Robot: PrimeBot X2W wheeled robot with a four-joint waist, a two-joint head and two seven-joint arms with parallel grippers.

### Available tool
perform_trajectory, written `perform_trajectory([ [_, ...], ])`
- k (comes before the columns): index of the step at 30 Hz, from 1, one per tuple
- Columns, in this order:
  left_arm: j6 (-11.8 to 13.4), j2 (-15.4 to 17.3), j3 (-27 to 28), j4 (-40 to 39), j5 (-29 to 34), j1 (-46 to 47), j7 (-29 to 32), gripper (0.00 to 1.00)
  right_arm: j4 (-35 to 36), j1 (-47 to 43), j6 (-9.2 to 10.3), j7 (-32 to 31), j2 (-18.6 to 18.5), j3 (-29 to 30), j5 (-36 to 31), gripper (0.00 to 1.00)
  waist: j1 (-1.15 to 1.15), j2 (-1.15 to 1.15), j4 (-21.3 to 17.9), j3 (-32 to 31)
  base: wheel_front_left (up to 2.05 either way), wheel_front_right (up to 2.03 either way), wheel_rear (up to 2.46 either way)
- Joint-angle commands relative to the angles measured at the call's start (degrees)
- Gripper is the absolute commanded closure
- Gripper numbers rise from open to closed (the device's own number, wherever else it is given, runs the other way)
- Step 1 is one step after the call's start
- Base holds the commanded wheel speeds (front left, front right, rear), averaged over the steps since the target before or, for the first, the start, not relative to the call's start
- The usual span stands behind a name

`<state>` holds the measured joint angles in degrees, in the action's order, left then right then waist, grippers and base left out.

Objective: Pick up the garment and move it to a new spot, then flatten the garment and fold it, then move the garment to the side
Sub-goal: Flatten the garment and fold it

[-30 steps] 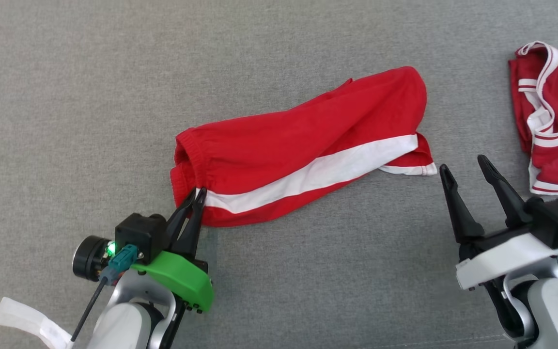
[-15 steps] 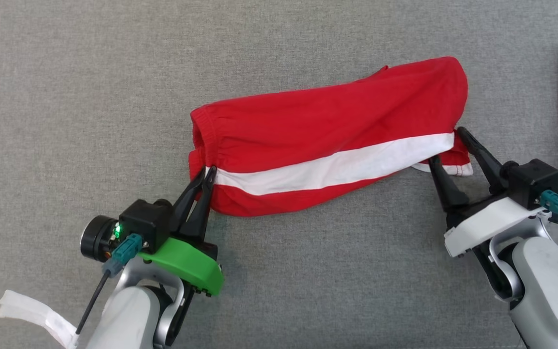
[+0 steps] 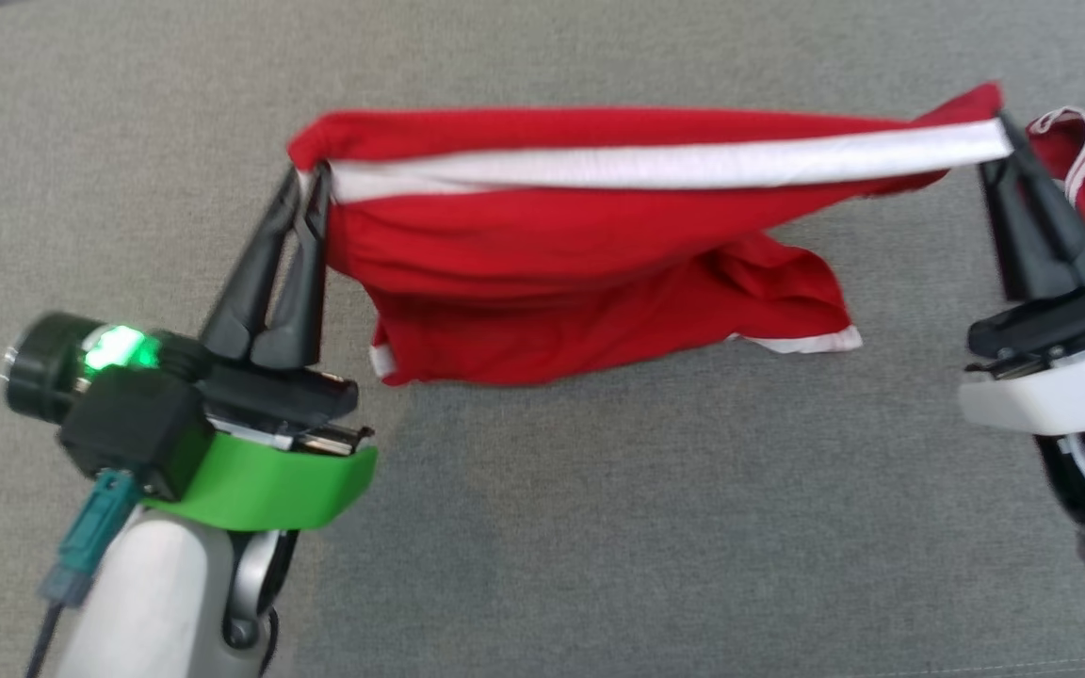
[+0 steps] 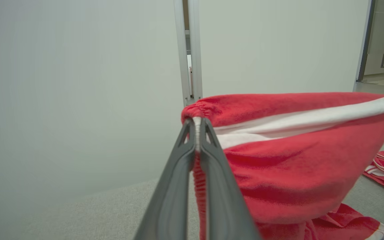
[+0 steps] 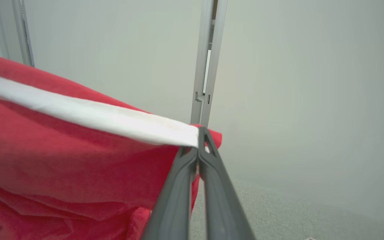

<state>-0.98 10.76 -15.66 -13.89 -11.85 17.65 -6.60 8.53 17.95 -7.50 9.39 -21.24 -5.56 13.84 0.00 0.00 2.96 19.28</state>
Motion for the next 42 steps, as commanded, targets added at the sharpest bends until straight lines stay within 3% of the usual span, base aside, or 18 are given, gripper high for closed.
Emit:
perform_trajectory([
  [1,0.2,0.9,0.5,-2.4,0.7,1.9,0.4,1.00,3.4,0.6,0.02,-1.5,-0.6,1.3,-0.8,1.00,0.00,0.00,-1.9,-3.4,0.00,0.00,0.00],
  [9,-0.5,3.2,2.2,-14.2,1.6,9.7,5.0,1.00,18.8,3.2,0.04,-11.0,-4.7,8.8,-1.6,1.00,0.00,0.00,-2.8,-7.6,0.00,0.00,0.00],
  [13,-0.7,3.2,2.8,-15.7,0.2,12.4,7.0,1.00,20.8,3.9,0.05,-13.9,-5.9,10.1,0.4,1.00,0.00,0.00,-3.3,-8.0,0.00,0.00,0.00],
  [18,-1.9,2.1,2.2,-11.7,-2.5,16.4,7.8,1.00,17.8,7.0,0.04,-14.7,-6.7,8.9,3.9,1.00,0.00,0.00,-3.7,-6.3,0.00,0.00,0.00],
  [24,-4.4,-0.3,0.7,4.4,-6.4,27.9,5.2,1.00,8.4,17.0,0.04,-13.1,-8.5,6.4,7.1,1.00,0.00,0.00,-3.1,-1.1,0.00,0.00,0.00],
  [29,-5.5,-2.6,0.6,22.6,-8.0,41.0,-0.2,1.00,-2.9,29.7,0.06,-11.2,-6.8,3.6,9.3,1.00,0.00,0.00,-3.2,2.3,0.00,0.00,0.00],
  [32,-5.7,-3.4,1.8,34.6,-8.8,47.8,-4.3,1.00,-12.0,38.5,0.06,-9.3,-3.9,1.0,10.1,1.00,0.00,0.00,-4.1,2.9,0.00,0.00,0.00],
  [36,-5.5,-3.6,4.3,50.7,-10.1,53.9,-7.4,1.00,-26.7,48.1,0.06,-5.7,2.6,-3.1,10.6,1.00,0.00,0.00,-6.1,2.8,0.00,0.00,0.00],
  [42,-5.7,-4.2,5.8,68.3,-11.3,51.4,-8.6,1.00,-44.4,50.5,0.06,-0.4,10.5,-11.6,12.6,1.00,0.00,0.00,-7.5,3.4,0.00,0.00,0.00],
])
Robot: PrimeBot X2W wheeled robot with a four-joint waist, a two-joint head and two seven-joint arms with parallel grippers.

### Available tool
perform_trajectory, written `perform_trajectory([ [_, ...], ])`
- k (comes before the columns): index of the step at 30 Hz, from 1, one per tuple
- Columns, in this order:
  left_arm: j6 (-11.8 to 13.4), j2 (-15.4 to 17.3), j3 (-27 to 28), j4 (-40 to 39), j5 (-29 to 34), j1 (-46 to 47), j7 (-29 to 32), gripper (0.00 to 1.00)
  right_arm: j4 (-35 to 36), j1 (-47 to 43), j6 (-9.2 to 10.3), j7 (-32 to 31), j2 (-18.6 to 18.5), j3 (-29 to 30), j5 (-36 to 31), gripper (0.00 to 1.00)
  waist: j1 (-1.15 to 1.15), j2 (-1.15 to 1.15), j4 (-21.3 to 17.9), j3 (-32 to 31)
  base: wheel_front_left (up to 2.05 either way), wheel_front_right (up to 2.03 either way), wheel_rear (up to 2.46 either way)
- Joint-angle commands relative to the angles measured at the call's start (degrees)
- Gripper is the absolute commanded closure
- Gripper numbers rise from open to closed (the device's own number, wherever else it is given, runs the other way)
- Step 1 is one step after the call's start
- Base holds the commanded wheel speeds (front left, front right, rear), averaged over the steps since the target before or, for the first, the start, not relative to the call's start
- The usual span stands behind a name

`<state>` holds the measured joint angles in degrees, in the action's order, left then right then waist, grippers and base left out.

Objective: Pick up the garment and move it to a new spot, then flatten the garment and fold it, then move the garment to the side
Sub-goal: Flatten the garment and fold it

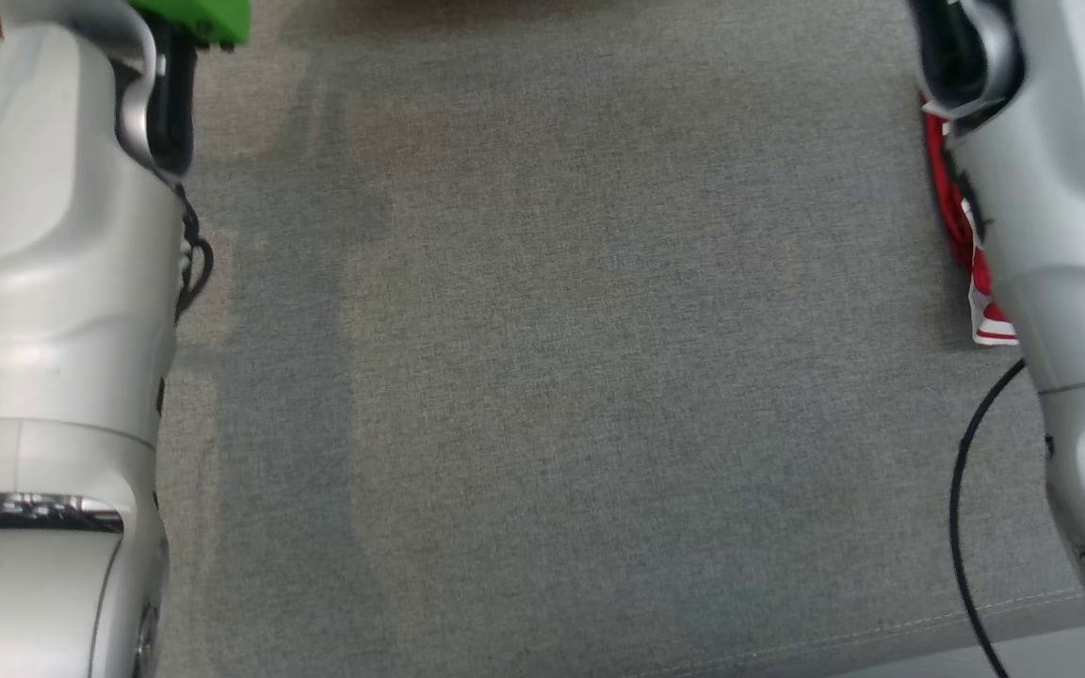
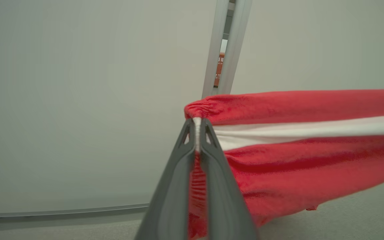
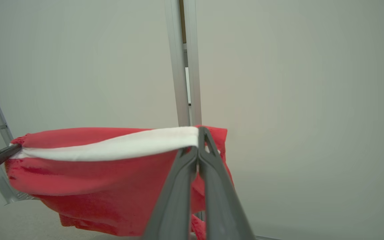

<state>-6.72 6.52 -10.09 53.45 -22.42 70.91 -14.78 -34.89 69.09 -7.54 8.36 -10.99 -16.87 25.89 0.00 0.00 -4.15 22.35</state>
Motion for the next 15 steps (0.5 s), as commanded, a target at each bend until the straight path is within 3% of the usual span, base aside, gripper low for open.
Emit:
perform_trajectory([
  [1,0.0,-0.1,0.6,3.0,-0.9,-2.9,-0.4,1.00,-3.4,-1.4,0.09,1.4,0.9,-1.6,1.0,1.00,0.00,0.00,-0.4,0.4,0.00,0.00,0.00],
  [8,-0.2,-2.5,2.6,9.1,-2.2,-12.7,-0.4,1.00,-15.2,-8.7,0.09,5.4,3.7,-10.3,6.8,1.00,0.00,0.00,0.9,1.5,0.00,0.00,0.00],
  [12,-0.3,-3.1,3.9,5.5,-2.5,-20.2,-0.4,1.00,-14.2,-15.7,0.09,6.7,2.2,-12.6,10.3,1.00,0.00,0.00,1.6,0.4,0.00,0.00,0.00],
  [15,-0.4,-3.2,5.5,0.5,-2.6,-26.4,-0.4,1.00,-9.0,-21.7,0.09,6.9,0.2,-11.4,11.4,1.00,0.00,0.00,1.6,-1.5,0.00,0.00,0.00],
])
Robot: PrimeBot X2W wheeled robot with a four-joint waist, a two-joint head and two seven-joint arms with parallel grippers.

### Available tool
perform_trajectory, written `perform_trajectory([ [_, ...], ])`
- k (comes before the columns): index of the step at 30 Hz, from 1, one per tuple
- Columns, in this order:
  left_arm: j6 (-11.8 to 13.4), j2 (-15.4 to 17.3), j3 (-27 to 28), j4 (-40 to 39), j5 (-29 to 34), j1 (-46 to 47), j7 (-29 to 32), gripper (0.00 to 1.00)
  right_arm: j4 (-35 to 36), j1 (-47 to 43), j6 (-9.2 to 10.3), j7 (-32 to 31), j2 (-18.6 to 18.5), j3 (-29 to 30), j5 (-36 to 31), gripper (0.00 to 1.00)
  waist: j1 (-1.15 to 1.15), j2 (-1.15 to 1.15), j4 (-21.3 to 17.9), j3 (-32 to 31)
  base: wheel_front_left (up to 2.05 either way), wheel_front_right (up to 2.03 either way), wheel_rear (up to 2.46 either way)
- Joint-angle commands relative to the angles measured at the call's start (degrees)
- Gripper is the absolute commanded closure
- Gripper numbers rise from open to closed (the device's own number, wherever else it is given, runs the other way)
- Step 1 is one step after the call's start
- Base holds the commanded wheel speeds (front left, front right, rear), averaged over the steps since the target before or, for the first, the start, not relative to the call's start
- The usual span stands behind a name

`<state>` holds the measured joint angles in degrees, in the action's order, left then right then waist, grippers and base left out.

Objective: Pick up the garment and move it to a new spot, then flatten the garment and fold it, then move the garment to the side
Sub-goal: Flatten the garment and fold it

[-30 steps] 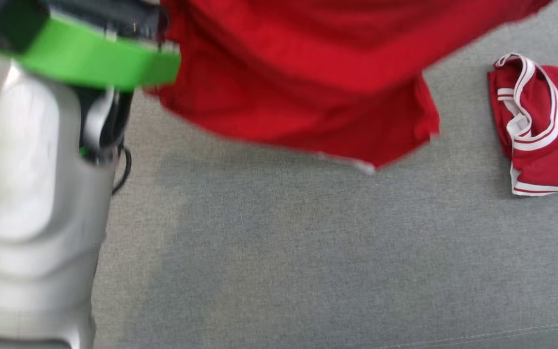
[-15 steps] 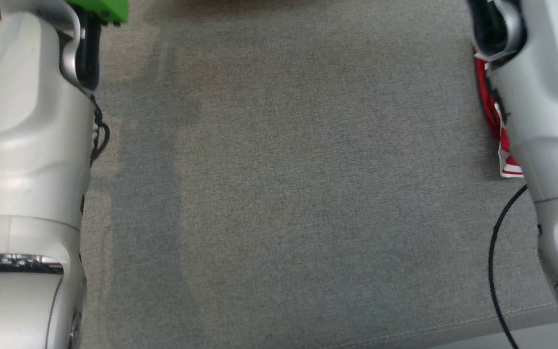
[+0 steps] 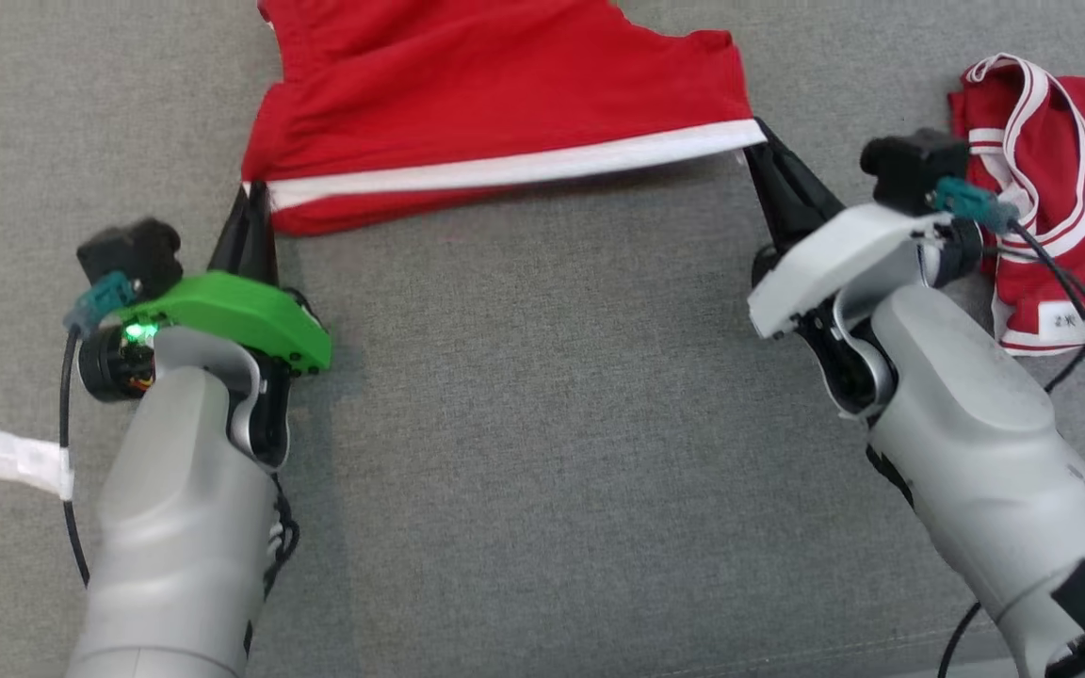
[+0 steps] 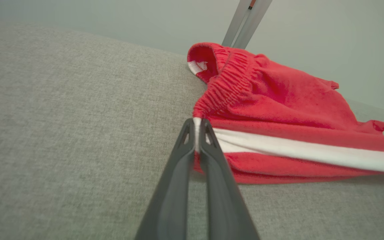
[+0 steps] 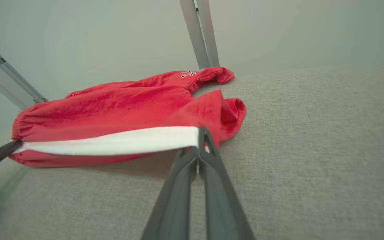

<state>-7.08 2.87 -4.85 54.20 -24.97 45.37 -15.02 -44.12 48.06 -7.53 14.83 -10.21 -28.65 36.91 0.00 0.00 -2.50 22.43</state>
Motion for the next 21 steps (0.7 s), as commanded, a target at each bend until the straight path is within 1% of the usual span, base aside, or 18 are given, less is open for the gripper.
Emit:
perform_trajectory([
  [1,-0.1,0.4,0.6,-2.8,0.5,-3.2,-0.2,1.00,2.9,-3.5,0.08,0.4,-1.2,1.1,0.0,1.00,0.00,0.00,-0.2,-2.2,0.00,0.00,0.00],
  [3,-0.1,0.4,1.3,-8.6,2.1,-8.0,-0.2,1.00,8.5,-8.9,0.08,0.4,-2.5,2.9,-0.9,1.00,0.00,0.00,-0.6,-3.5,0.00,0.00,0.00],
  [7,-0.2,0.4,3.7,-21.3,3.2,-19.5,-0.2,1.00,20.0,-20.5,0.10,0.4,-4.6,6.5,-4.2,1.00,0.00,0.00,-1.2,-6.3,0.00,0.00,0.00],
  [10,-0.1,0.4,3.4,-29.5,3.5,-27.6,-0.2,1.00,27.8,-29.5,0.12,0.4,-5.7,9.5,-6.5,1.00,0.00,0.00,-1.1,-8.3,0.00,0.00,0.00],
  [14,1.9,0.4,0.7,-39.3,3.0,-37.8,0.9,1.00,37.7,-41.0,0.14,0.4,-6.3,14.5,-9.9,1.00,0.00,0.00,-0.6,-10.0,0.00,0.00,0.00],
  [18,4.2,0.4,-1.4,-51.3,2.6,-46.1,6.5,1.00,48.2,-50.0,0.14,-2.6,-5.6,19.4,-13.1,1.00,0.00,0.00,0.1,-10.9,0.00,0.00,0.00],
  [21,5.7,0.3,-2.5,-59.0,2.5,-49.7,10.3,1.00,54.3,-53.8,0.12,-6.2,-5.3,21.6,-14.8,1.00,0.00,0.00,0.1,-11.1,0.00,0.00,0.00],
])
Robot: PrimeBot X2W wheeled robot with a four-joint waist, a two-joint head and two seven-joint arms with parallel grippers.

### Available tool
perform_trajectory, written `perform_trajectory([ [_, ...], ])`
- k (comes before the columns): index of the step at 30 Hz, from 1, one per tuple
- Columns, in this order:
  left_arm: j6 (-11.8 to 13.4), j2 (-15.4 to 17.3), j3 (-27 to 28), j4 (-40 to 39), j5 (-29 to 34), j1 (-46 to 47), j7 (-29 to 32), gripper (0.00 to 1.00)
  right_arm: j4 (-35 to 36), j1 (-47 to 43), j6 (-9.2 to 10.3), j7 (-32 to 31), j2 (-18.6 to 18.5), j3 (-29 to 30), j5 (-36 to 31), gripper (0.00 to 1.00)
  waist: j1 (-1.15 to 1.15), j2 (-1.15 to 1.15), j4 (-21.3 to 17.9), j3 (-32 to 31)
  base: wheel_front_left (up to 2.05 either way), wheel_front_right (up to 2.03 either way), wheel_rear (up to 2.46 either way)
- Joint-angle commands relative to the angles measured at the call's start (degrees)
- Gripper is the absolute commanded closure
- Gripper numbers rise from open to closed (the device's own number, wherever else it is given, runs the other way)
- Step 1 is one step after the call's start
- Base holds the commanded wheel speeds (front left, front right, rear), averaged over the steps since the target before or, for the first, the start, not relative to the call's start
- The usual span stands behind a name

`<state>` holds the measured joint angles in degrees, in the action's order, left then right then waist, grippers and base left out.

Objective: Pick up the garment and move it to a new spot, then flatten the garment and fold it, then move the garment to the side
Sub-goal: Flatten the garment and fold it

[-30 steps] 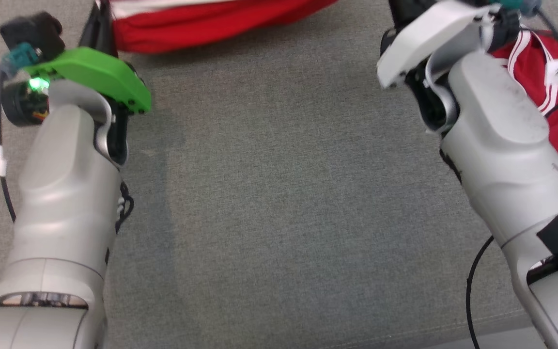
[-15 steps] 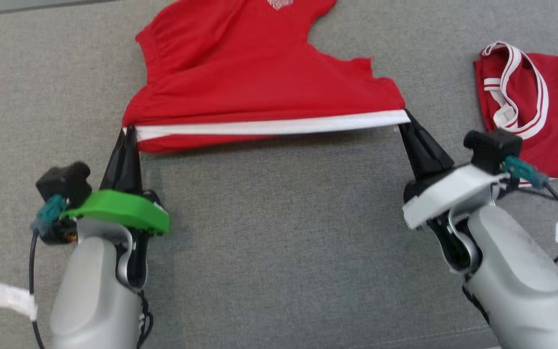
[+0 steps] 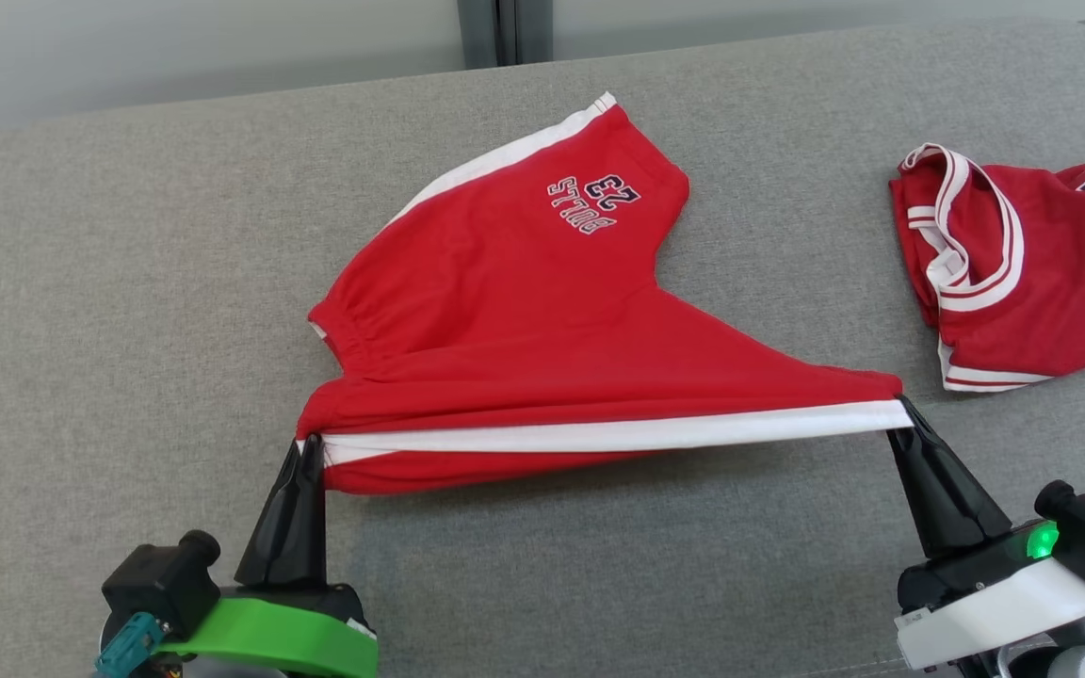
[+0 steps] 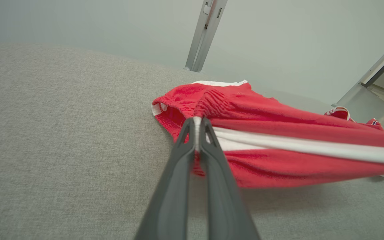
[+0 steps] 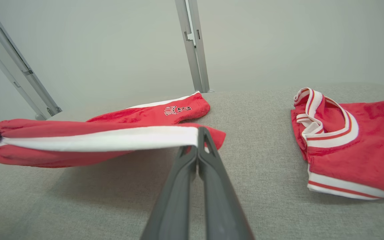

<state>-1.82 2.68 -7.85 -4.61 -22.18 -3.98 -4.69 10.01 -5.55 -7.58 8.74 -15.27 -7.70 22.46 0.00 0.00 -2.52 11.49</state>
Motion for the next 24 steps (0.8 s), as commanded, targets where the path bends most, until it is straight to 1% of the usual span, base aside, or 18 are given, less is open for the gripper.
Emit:
perform_trajectory([
  [1,0.9,0.5,0.2,-2.5,-0.4,-1.2,1.1,1.00,1.8,-1.1,0.16,-1.4,-0.2,1.3,-0.8,1.00,0.00,0.00,0.2,-0.2,0.00,0.00,0.00],
  [3,1.4,0.6,-0.1,-5.3,-0.6,-2.0,2.8,1.00,3.8,-1.5,0.15,-3.2,-0.4,2.2,-1.3,1.00,0.00,0.00,0.3,-0.1,0.00,0.00,0.00],
  [6,1.4,0.9,-0.4,-6.9,-0.5,-0.9,4.3,1.00,4.5,-0.3,0.15,-5.4,-1.0,3.3,-1.1,1.00,0.00,0.00,1.0,1.0,0.00,0.00,0.00],
  [10,0.5,1.5,-0.6,-5.6,-0.8,2.7,4.9,1.00,3.0,3.7,0.16,-6.6,-2.3,4.4,-0.1,1.00,0.00,0.00,2.2,3.9,0.00,0.00,0.00],
  [12,-0.1,1.5,-0.8,-4.5,-1.1,5.2,4.7,1.00,1.8,6.6,0.17,-7.0,-3.4,4.6,0.5,1.00,0.00,0.00,3.1,6.4,0.00,0.00,0.00],
  [17,-1.7,1.4,-1.7,-0.4,-1.6,12.9,4.0,1.00,-2.3,17.0,0.17,-8.2,-6.8,3.4,1.7,1.00,0.00,0.00,5.9,13.6,0.00,0.00,0.00],
  [20,-2.2,1.2,-2.0,2.2,-1.6,17.2,2.6,1.00,-6.2,24.9,0.15,-8.7,-9.2,0.9,3.2,1.00,0.00,0.00,7.6,16.7,0.00,0.00,0.00],
  [24,-2.8,1.0,-2.9,5.7,-2.3,22.3,0.4,1.00,-14.0,36.4,0.14,-9.4,-12.5,-3.8,5.1,1.00,0.00,0.00,10.4,19.2,0.00,0.00,0.00],
])
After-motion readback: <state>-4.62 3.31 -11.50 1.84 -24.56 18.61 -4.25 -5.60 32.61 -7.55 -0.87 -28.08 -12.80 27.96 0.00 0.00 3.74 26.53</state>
